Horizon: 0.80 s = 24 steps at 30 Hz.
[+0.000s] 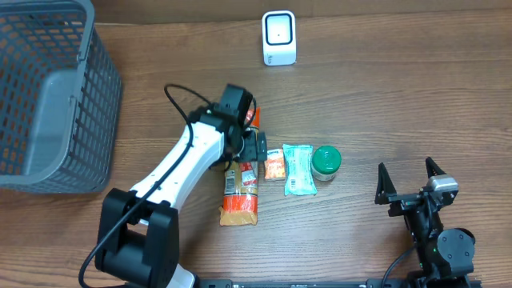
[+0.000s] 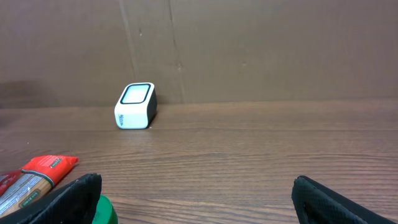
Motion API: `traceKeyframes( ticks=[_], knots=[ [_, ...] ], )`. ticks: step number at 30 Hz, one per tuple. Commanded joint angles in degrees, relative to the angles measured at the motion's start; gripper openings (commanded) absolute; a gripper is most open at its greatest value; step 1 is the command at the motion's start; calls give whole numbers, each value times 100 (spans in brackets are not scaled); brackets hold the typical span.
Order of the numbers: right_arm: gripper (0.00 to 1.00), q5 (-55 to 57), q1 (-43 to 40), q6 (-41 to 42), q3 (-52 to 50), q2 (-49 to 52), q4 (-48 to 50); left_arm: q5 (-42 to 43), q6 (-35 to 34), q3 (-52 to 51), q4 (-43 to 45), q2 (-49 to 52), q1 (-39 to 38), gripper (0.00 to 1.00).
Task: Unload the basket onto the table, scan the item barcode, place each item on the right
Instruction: 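Carry the red pasta pack out and lower it near the other items, then open the left gripper and pull it back left of the pasta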
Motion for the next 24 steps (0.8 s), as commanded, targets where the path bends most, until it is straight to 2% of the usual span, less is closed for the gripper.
traceKeyframes(
  ticks=[1, 6, 10, 13, 16, 19, 24],
  knots=[
    [100, -35, -17, -2, -61, -46, 39, -542, 188, 730, -452, -186, 122, 100],
    [100, -35, -17, -2, -61, -46, 42, -1438, 262, 1178, -1034, -186, 400, 100],
    [100, -35, -17, -4, -61, -46, 39, -1615, 621, 1180, -1259, -184, 804, 100],
    [100, -35, -17, -2, -61, -46, 42, -1497, 970, 1180, -1390, -184, 1161, 100],
    [100, -35, -17, -2, -61, -46, 42, -863, 1698, 1180, -1360, -184, 1685, 100],
    [100, -35, -17, -2, -61, -46, 42, -354, 2026, 1178, -1233, -184, 1987, 100],
    [100, -35, -17, -2, -61, -46, 39, -208, 2118, 1178, -1143, -184, 2356, 100]
  ],
)
